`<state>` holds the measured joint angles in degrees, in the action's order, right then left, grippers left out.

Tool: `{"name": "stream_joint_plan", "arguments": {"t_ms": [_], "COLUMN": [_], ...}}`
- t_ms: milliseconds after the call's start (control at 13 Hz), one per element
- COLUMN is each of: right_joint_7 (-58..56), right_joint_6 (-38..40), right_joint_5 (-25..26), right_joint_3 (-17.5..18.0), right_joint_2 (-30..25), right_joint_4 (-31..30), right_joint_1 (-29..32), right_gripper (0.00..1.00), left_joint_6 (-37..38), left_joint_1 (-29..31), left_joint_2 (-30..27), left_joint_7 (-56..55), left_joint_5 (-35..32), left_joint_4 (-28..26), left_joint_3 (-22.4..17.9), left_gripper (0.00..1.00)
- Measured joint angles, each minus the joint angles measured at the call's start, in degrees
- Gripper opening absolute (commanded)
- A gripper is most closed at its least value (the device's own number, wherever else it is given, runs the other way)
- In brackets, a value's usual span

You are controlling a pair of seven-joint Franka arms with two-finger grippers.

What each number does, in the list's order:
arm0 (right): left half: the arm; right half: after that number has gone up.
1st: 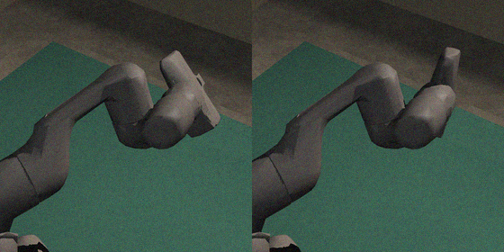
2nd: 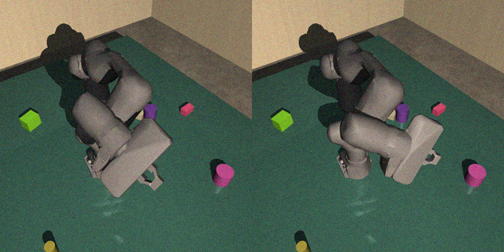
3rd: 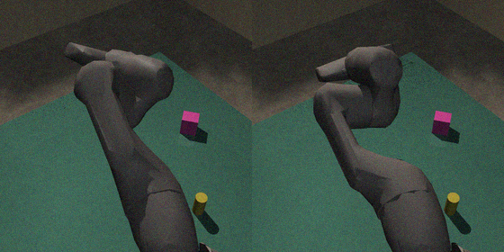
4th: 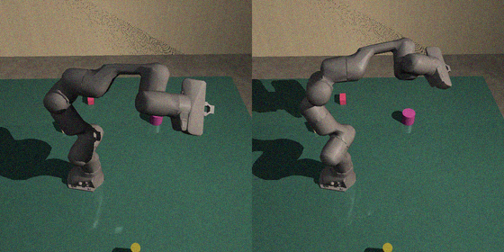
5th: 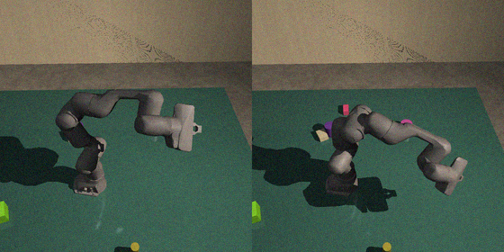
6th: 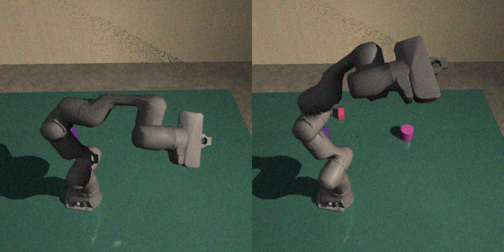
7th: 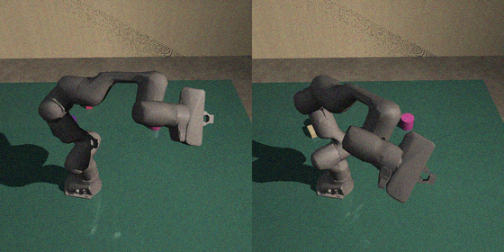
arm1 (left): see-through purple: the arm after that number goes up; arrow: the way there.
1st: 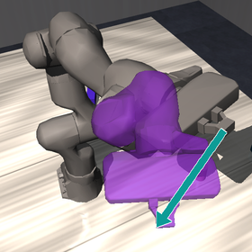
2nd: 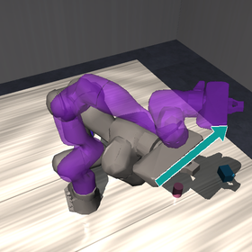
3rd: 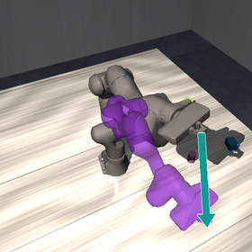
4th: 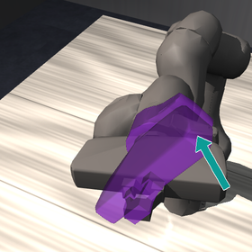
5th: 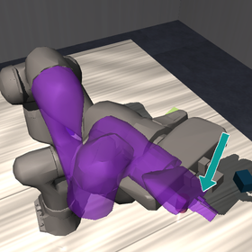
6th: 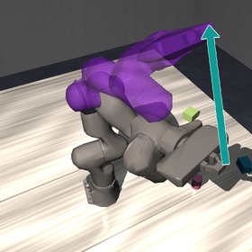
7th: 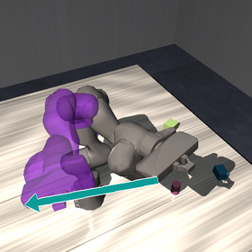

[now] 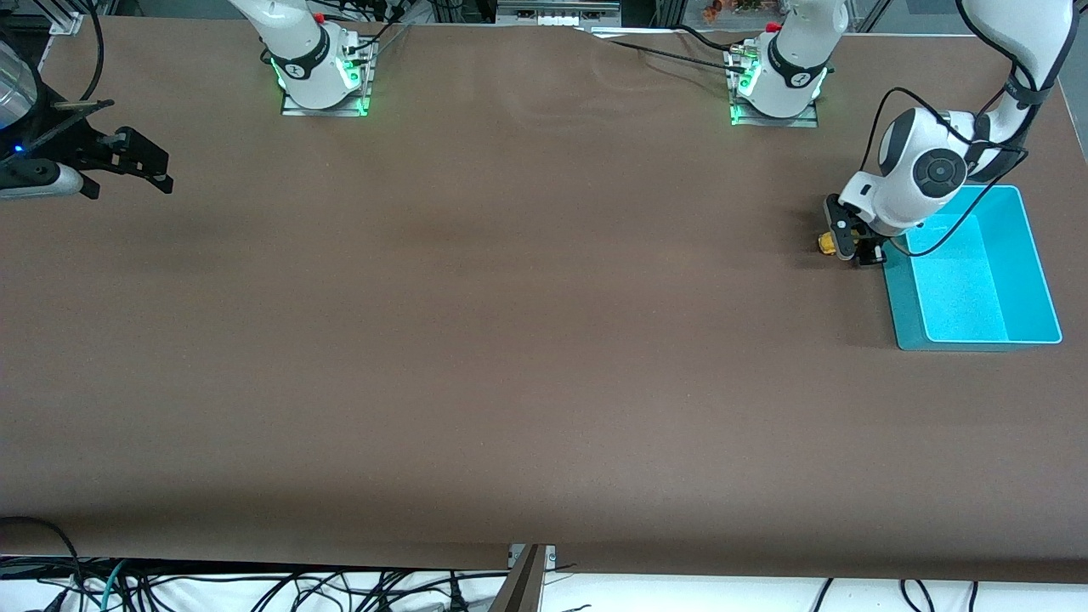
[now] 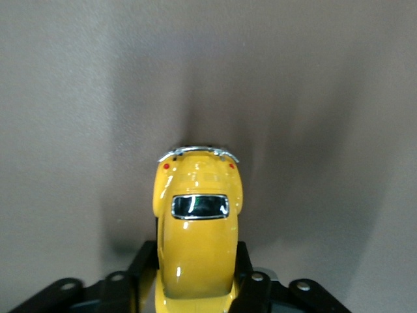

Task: Wind and store yellow beetle car
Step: 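Close the left gripper on the yellow car and lift it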

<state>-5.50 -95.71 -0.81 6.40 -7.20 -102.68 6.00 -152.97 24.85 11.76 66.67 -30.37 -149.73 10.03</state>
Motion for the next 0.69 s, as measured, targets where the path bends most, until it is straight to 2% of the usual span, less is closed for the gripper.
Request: {"name": "stream_joint_plan", "arguments": {"t_ms": [77,309,463,540,695], "right_joint_7": [0.00,0.01,0.04,0.04,0.05], "right_joint_6": [0.04,0.08,0.12,0.12,0.12], "right_joint_5": [-0.04,-0.08,-0.10,-0.10,-0.10], "right_joint_3": [0.00,0.00,0.00,0.00,0.00], "right_joint_2": [0.00,0.00,0.00,0.00,0.00], "right_joint_4": [0.00,0.00,0.00,0.00,0.02], "right_joint_1": [-0.01,-0.03,-0.05,-0.06,-0.09], "right_gripper": [0.99,0.99,0.99,0.99,0.99], "left_joint_6": [0.00,-0.13,0.37,3.31,13.89], "left_joint_1": [0.00,0.02,0.06,0.04,-0.01], "left_joint_2": [0.01,-0.05,-1.29,-2.55,-4.66], "left_joint_7": [0.00,-0.11,-0.18,-0.55,-0.58], "left_joint_5": [0.00,0.00,0.05,0.69,4.75], "left_joint_4": [0.00,0.30,2.08,3.91,9.77], "left_joint_3": [0.36,1.10,3.57,5.63,9.49], "left_gripper": [0.17,0.17,0.19,0.19,0.19]}}
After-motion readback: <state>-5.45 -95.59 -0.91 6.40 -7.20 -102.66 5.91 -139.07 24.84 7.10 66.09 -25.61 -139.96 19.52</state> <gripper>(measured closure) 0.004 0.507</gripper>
